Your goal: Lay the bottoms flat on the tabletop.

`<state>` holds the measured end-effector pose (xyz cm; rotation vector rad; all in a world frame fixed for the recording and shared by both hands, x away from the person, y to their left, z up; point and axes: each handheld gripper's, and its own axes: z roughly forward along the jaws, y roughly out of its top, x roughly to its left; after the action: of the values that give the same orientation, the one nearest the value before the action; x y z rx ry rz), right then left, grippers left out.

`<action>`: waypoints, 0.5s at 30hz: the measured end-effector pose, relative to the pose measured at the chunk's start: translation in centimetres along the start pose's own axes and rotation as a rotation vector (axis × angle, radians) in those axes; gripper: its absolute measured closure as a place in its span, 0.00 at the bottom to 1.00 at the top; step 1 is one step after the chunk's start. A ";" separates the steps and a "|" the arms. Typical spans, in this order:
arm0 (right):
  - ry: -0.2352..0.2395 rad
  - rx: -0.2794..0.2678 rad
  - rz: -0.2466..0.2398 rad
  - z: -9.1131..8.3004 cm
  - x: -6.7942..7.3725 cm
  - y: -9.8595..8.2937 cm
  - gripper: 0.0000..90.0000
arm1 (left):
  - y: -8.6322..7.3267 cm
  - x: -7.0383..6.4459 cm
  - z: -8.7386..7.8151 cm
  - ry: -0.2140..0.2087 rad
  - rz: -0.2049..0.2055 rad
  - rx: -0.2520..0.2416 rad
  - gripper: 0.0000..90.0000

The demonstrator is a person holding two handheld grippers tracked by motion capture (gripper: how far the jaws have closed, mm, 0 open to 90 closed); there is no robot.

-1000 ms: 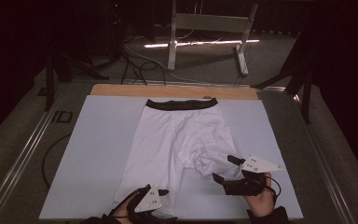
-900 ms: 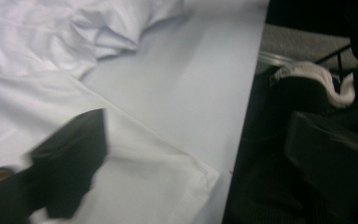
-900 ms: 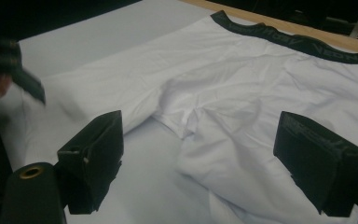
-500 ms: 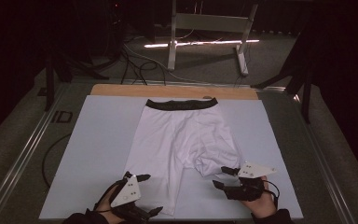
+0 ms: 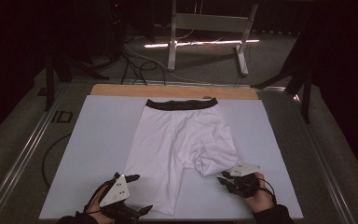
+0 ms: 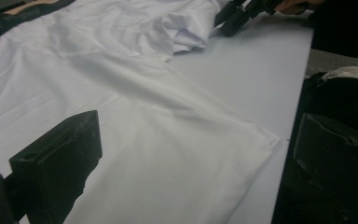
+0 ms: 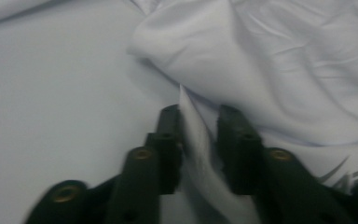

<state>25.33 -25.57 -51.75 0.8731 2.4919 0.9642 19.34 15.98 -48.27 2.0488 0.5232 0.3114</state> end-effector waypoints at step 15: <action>0.080 -0.072 -0.003 -4.4 1.0 0.1 0.99 | -0.4 0.9 -0.9 0.031 -0.042 -0.027 0.02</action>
<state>22.48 -26.99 -48.61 0.8233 2.5065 1.1005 19.67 17.28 -48.14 2.0071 0.5772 0.3236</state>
